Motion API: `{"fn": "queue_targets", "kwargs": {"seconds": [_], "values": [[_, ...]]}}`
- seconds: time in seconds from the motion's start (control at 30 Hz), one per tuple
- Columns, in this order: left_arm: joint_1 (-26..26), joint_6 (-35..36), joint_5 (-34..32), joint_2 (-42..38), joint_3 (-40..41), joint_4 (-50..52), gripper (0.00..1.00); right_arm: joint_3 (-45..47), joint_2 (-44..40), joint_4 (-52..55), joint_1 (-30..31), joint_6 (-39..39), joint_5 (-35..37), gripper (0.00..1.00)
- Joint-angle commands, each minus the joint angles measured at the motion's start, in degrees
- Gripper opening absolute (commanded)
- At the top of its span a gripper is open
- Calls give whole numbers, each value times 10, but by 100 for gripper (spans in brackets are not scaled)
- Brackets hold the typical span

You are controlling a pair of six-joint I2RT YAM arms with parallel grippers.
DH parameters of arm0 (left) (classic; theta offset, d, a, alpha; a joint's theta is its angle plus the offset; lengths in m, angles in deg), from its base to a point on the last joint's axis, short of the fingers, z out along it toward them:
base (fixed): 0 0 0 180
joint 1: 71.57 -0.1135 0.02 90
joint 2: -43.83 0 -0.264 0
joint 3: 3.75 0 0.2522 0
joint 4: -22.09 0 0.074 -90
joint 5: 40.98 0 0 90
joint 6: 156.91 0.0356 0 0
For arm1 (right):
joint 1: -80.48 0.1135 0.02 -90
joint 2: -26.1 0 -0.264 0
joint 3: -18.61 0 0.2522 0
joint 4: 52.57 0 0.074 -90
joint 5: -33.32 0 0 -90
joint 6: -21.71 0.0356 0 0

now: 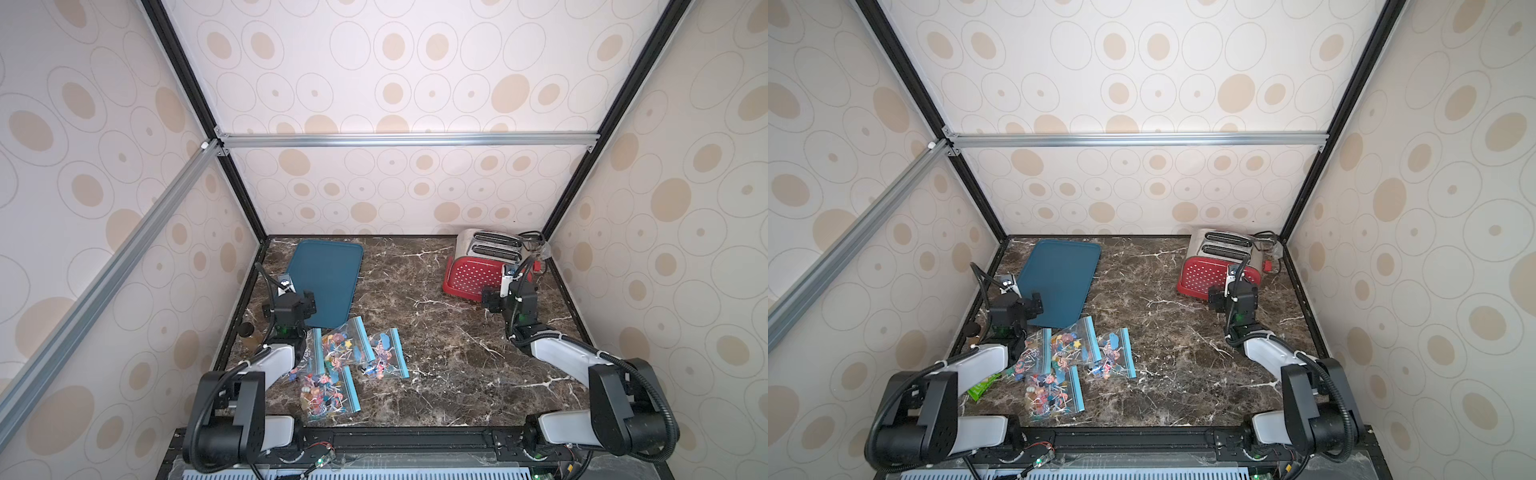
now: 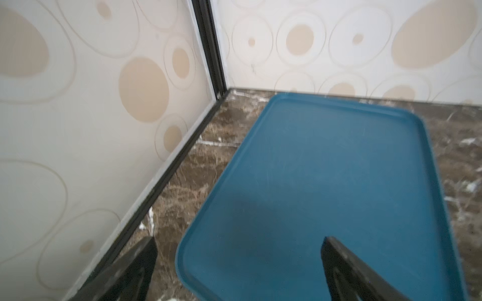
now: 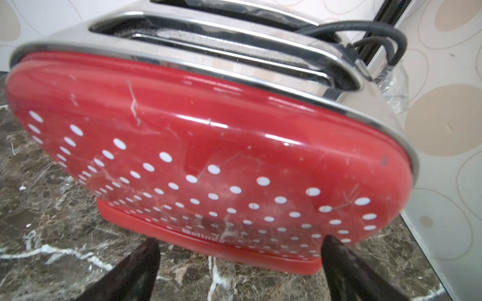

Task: Pour candies out of the ziploc bag
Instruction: Adjust the ziploc bag at the center of the board.

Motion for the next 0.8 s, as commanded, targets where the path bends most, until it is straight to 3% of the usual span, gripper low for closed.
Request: {"fn": "queue_targets", "kwargs": {"seconds": [0.0,0.1,0.27,0.43,0.57,0.77], "values": [[30,-48,-46,-37,-88,213,99,-33,-7,95,6,15,-47,97],[45,-103,-20,-51,-147,338,95,-87,-9,206,24,28,-97,90],[82,-156,25,-62,-193,453,89,-162,-18,394,79,79,-167,82],[195,-196,17,-40,-267,611,81,-209,-35,544,131,127,-247,76],[280,-196,17,-4,-304,611,81,-200,-57,590,138,174,-309,71],[375,-196,17,68,-350,611,81,-127,-103,561,149,243,-371,67]]}}
